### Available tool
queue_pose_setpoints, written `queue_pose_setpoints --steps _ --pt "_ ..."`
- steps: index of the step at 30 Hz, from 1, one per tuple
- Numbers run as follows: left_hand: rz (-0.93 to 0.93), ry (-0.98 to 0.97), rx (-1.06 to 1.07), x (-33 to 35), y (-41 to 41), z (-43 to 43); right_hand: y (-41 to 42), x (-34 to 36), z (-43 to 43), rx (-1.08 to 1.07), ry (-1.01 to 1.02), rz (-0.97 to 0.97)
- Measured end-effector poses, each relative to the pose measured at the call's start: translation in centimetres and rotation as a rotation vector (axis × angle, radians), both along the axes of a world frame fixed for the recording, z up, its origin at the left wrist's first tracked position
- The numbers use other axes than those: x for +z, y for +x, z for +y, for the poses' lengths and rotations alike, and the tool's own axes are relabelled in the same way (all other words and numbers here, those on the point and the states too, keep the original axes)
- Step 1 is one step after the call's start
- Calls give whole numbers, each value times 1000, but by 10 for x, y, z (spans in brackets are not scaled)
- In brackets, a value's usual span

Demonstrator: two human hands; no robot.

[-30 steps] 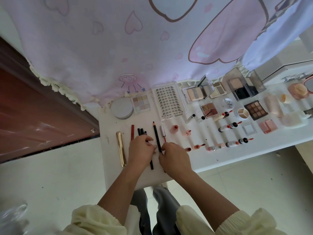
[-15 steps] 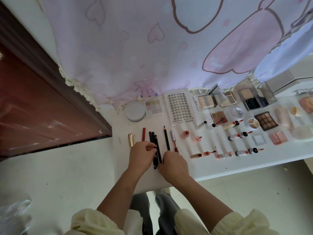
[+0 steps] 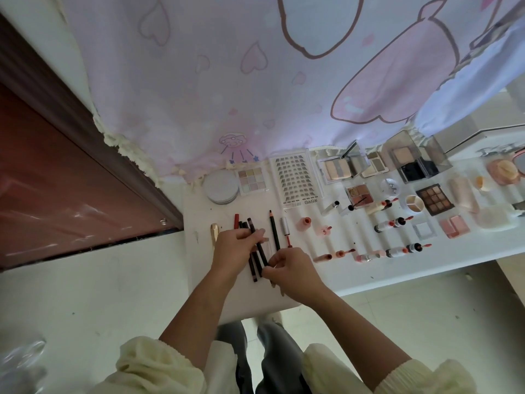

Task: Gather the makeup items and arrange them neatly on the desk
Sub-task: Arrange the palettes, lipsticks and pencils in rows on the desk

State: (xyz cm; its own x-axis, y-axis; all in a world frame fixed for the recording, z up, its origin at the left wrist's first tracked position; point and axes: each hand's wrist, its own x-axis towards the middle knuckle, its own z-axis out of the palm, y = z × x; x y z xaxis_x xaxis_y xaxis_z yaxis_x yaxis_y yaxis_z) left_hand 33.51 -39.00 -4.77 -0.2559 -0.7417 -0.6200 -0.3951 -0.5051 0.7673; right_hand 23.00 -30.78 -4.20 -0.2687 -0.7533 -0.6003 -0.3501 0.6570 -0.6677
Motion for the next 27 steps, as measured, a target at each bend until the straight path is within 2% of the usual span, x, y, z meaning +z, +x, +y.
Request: queue_pose_setpoints --steps 6,11,14,17,20,22,24,25,27 --pt "166 138 111 11 1 -4 -8 3 0 -40 -46 -83" --pt "276 201 193 11 4 -10 -15 5 2 -84 -53 -400" --pt "325 208 226 11 5 -11 -16 6 3 -114 -57 -521" --pt "371 195 323 15 7 -14 -15 8 4 -217 -110 -515" --pt "387 177 401 18 12 -15 -15 14 1 -431 -260 -370" --pt "395 159 364 18 17 -15 -15 21 -5 -553 -369 -284" --pt "359 131 266 19 20 -13 -17 29 -13 -628 -439 -284" --pt "286 66 168 18 21 -12 -18 33 -17 -647 -450 -287" --pt "25 -186 -116 15 21 -9 -20 39 -22 -657 -448 -293"
